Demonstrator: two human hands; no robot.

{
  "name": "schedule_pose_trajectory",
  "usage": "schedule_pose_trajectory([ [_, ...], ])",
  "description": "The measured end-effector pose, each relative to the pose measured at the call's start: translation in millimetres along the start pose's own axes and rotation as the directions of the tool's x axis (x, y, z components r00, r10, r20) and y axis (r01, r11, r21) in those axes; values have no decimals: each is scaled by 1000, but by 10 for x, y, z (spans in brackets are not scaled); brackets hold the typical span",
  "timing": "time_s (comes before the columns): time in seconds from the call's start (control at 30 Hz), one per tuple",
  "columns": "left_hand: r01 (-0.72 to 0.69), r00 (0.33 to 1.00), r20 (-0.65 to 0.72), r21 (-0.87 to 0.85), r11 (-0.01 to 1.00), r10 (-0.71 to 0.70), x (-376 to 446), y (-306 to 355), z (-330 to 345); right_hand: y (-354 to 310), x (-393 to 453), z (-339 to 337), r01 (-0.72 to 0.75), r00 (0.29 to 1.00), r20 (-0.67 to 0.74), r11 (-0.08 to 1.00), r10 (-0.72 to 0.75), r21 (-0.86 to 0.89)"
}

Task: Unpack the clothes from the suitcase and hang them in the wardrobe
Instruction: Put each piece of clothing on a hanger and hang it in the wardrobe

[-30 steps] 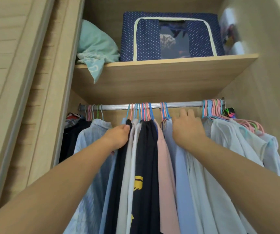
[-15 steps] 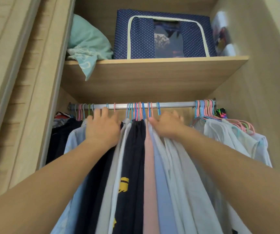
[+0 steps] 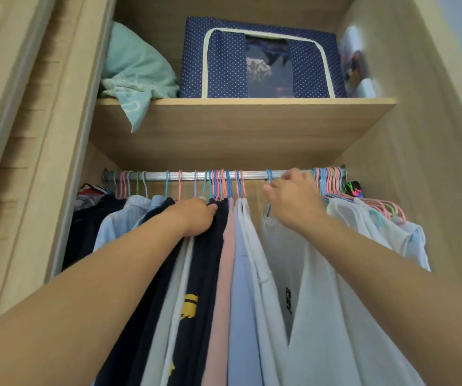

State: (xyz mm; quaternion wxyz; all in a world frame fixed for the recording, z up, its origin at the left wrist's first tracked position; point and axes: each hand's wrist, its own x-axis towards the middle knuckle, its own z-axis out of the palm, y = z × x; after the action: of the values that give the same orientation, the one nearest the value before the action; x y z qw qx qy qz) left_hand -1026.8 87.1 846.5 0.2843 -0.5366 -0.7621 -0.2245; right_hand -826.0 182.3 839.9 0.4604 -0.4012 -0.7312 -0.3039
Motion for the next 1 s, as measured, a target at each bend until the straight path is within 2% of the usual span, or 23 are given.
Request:
schedule_pose_trajectory([
  [0.07,-52,998,-29,-26,998,51,-43,-16,25,-355,5,-100,72,989,105,965,-101,250],
  [0.13,-92,992,-78,45,995,96,-208,-55,12,-555,-61,-74,52,950,290,972,-118,227],
  [0.2,-87,961,-247,147,985,122,-410,-243,-37,-481,-102,-47,-10,963,269,999,-4,52],
  [0.27,-21,864,-488,209,978,123,-653,-572,-98,-342,-120,-121,-84,957,271,992,106,-92],
  [0.33,14,782,-618,146,989,80,-978,-938,-103,-258,-98,-138,-154,943,282,983,175,-96],
  [0.37,34,765,-643,78,996,24,-1145,-1118,-70,-275,-127,-143,-150,953,250,984,171,-98],
  [0.4,77,757,-651,-5,997,-62,-1342,-1265,-41,-334,-162,-131,-120,980,145,988,134,-101],
  [0.43,139,753,-635,-105,985,-174,-1522,-1420,31,-409,-201,-85,-58,998,-31,994,55,-91],
  [0.5,239,729,-553,-346,907,-403,-1891,-1665,233,-621,-367,-23,27,974,-225,1000,-30,-16],
  [0.53,279,725,-462,-482,830,-512,-2052,-1756,348,-712,-461,39,50,971,-235,997,-35,55],
  [0.57,332,725,-333,-598,730,-603,-2207,-1827,466,-798,-553,111,48,986,-162,988,-24,147],
  [0.6,403,729,-203,-645,649,-654,-2335,-1874,573,-869,-664,169,25,999,-51,978,-15,209],
  [0.63,462,740,-110,-634,621,-663,-2453,-1898,674,-909,-786,241,-5,1000,31,976,-2,218],
  [0.67,504,751,-68,-585,636,-657,-2558,-1902,765,-924,-925,306,-24,998,59,979,12,205],
  [0.77,568,738,-33,-507,648,-674,-2753,-1854,936,-850,-1433,354,-63,997,53,987,55,147],
  [0.87,576,740,-30,-487,657,-672,-2801,-1804,981,-735,-1899,376,-65,993,108,986,49,150],
  [1.0,526,795,-18,-479,703,-607,-2836,-1598,978,-753,-2249,416,-57,969,249,968,-6,246],
])
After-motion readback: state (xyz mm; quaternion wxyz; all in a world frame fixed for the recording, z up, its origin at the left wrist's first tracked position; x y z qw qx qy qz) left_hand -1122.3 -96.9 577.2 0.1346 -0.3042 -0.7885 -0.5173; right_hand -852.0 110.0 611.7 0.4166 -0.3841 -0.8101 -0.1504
